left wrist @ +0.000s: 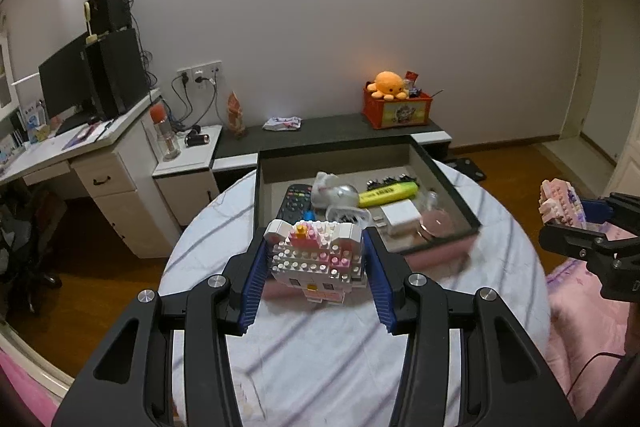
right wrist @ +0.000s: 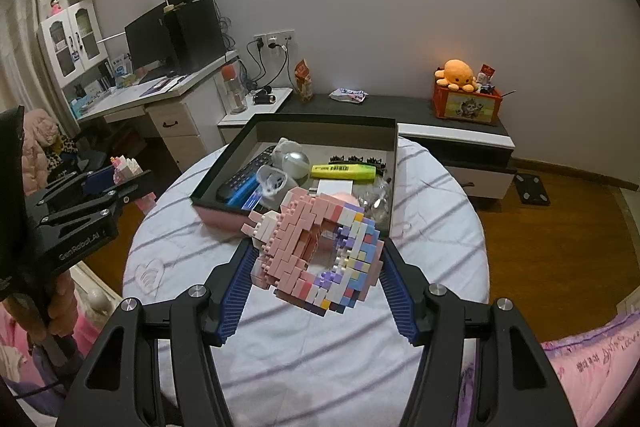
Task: Organize rigid objects
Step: 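Carry the lego kitty with the left tool while the right tool carries the lego donut toward the box, then release the lego kitty into the box with the left tool while the right tool releases the donut there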
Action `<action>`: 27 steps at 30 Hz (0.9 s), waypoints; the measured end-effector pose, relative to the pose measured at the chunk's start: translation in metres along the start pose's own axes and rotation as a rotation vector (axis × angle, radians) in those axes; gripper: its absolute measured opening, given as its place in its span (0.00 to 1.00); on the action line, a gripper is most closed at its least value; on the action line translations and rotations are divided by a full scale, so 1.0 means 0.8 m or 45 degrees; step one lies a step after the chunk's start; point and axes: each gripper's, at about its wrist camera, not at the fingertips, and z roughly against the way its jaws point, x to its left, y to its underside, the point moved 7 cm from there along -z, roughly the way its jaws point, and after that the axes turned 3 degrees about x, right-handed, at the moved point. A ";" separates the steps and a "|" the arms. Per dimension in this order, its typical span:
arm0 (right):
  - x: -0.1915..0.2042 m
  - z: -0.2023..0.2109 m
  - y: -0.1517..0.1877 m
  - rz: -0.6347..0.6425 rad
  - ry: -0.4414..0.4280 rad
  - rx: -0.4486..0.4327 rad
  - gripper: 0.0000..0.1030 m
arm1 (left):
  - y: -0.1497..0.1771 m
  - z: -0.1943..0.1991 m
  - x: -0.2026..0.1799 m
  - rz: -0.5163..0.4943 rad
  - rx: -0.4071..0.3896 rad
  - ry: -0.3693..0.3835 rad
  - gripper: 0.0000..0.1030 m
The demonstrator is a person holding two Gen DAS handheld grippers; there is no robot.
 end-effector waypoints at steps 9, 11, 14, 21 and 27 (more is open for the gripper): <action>-0.029 -0.106 -0.052 0.012 -0.009 0.090 0.60 | -0.036 -0.113 0.013 -0.016 0.122 -0.020 0.45; -0.037 -0.133 -0.063 -0.003 -0.009 0.105 0.60 | -0.040 -0.135 0.015 -0.020 0.147 -0.010 0.45; -0.047 -0.164 -0.073 -0.003 -0.021 0.133 0.60 | -0.050 -0.171 0.023 -0.012 0.168 -0.045 0.45; -0.081 -0.216 -0.087 -0.013 0.022 0.190 0.60 | -0.052 -0.232 0.023 -0.028 0.229 -0.053 0.45; -0.093 -0.219 -0.083 -0.037 -0.005 0.194 0.60 | -0.045 -0.242 0.024 -0.033 0.279 -0.097 0.45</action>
